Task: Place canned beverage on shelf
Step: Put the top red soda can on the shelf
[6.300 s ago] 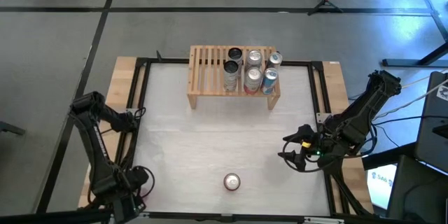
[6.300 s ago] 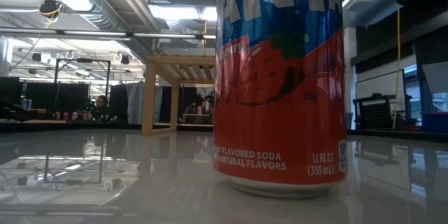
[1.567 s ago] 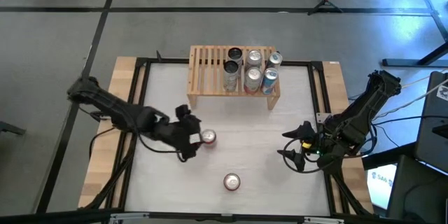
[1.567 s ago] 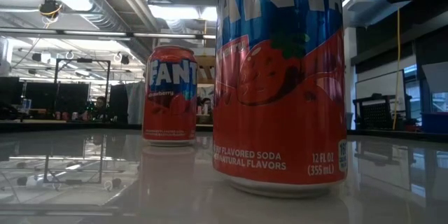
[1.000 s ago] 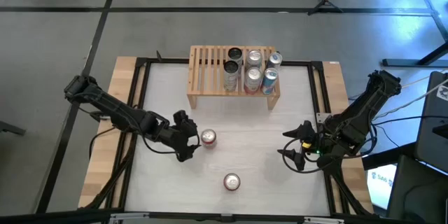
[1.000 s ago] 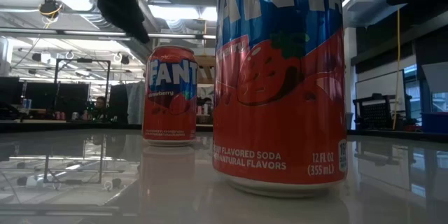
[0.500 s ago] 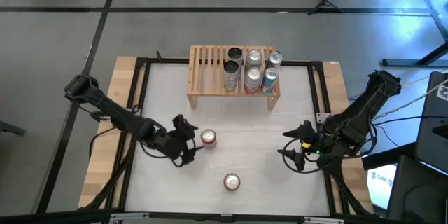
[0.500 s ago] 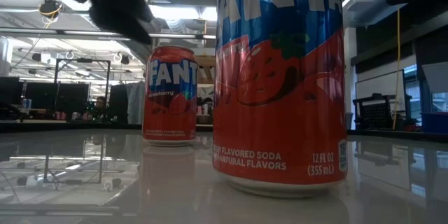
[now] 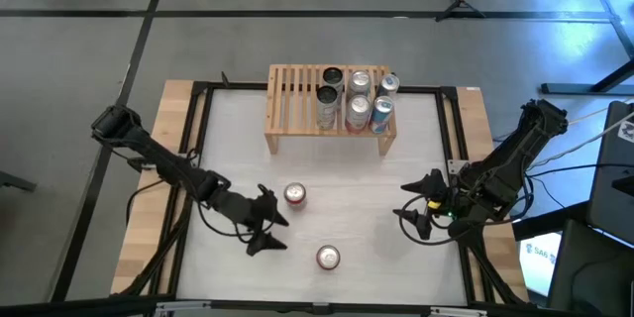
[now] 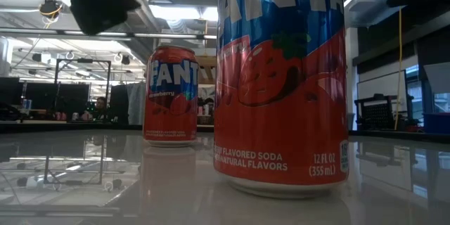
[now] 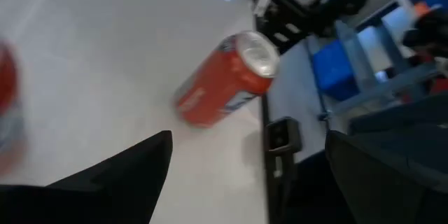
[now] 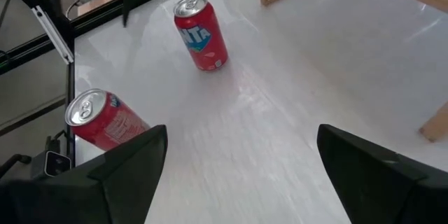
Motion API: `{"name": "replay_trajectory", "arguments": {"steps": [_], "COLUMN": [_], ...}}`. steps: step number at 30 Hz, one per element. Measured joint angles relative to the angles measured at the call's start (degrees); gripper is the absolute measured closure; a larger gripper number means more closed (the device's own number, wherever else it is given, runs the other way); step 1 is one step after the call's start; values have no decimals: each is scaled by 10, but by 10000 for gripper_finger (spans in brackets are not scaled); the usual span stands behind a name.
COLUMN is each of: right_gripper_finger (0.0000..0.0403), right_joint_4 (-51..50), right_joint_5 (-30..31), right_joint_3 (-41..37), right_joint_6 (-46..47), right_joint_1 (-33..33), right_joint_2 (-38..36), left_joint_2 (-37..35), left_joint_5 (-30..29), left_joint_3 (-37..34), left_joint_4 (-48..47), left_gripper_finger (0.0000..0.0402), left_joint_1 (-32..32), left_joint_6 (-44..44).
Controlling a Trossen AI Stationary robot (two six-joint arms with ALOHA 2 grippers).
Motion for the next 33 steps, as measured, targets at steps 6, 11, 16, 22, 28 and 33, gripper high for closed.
{"name": "replay_trajectory", "arguments": {"steps": [6,11,16,22,28,33], "right_gripper_finger": [42,42,42,42,42,42], "right_joint_4": [-3,0,0,2,3,3], "right_joint_5": [-10,-21,-21,-37,-32,-33], "right_joint_3": [0,0,0,0,0,0], "right_joint_6": [1,2,0,0,0,0], "right_joint_1": [-17,-33,-55,-75,-76,-75], "right_joint_2": [0,1,7,18,26,26], "left_joint_2": [0,0,0,0,0,0], "left_joint_5": [1,2,-34,-181,-200,-241], "left_joint_3": [0,0,0,-26,-103,-138], "left_joint_4": [17,-26,-74,-115,-14,19], "left_gripper_finger": [36,36,36,36,36,36], "left_joint_1": [-15,-24,-38,-50,-30,-18], "left_joint_6": [-15,-49,6,31,33,50]}}
